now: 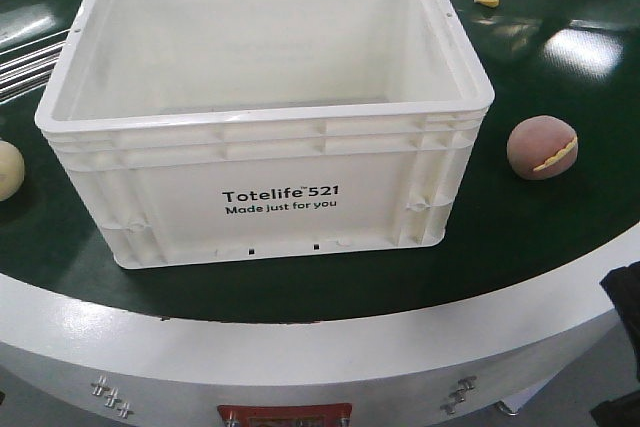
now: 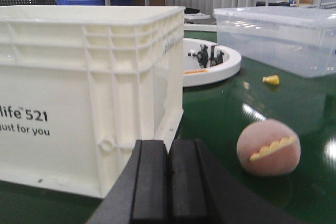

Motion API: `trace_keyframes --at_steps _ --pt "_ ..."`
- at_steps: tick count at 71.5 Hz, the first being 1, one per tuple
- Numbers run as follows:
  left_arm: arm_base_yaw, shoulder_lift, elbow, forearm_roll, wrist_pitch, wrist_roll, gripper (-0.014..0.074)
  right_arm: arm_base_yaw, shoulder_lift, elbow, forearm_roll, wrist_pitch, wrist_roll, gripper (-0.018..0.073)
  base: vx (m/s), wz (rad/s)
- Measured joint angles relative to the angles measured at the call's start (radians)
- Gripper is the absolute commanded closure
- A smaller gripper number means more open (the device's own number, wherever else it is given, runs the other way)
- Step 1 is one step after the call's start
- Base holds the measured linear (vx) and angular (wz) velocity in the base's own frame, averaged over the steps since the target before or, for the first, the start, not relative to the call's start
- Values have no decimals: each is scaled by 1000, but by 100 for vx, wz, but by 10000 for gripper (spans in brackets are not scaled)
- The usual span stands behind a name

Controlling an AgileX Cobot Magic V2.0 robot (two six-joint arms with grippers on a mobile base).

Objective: Place moving items into box and shelve

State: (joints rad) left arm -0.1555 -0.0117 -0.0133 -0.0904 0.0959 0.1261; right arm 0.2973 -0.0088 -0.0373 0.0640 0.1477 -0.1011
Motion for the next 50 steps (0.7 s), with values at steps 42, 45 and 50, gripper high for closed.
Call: trace_keyframes --at_steps 42,45,50 --pt "0 613 -539 2 -38 -1 622 0 679 -679 -44 52 -45 574 0 0" --pt "0 651 -569 2 -41 -7 622 0 729 -716 -46 52 -45 574 0 0" --pt "0 709 -613 2 -46 -31 622 0 786 -763 -47 52 -45 574 0 0"
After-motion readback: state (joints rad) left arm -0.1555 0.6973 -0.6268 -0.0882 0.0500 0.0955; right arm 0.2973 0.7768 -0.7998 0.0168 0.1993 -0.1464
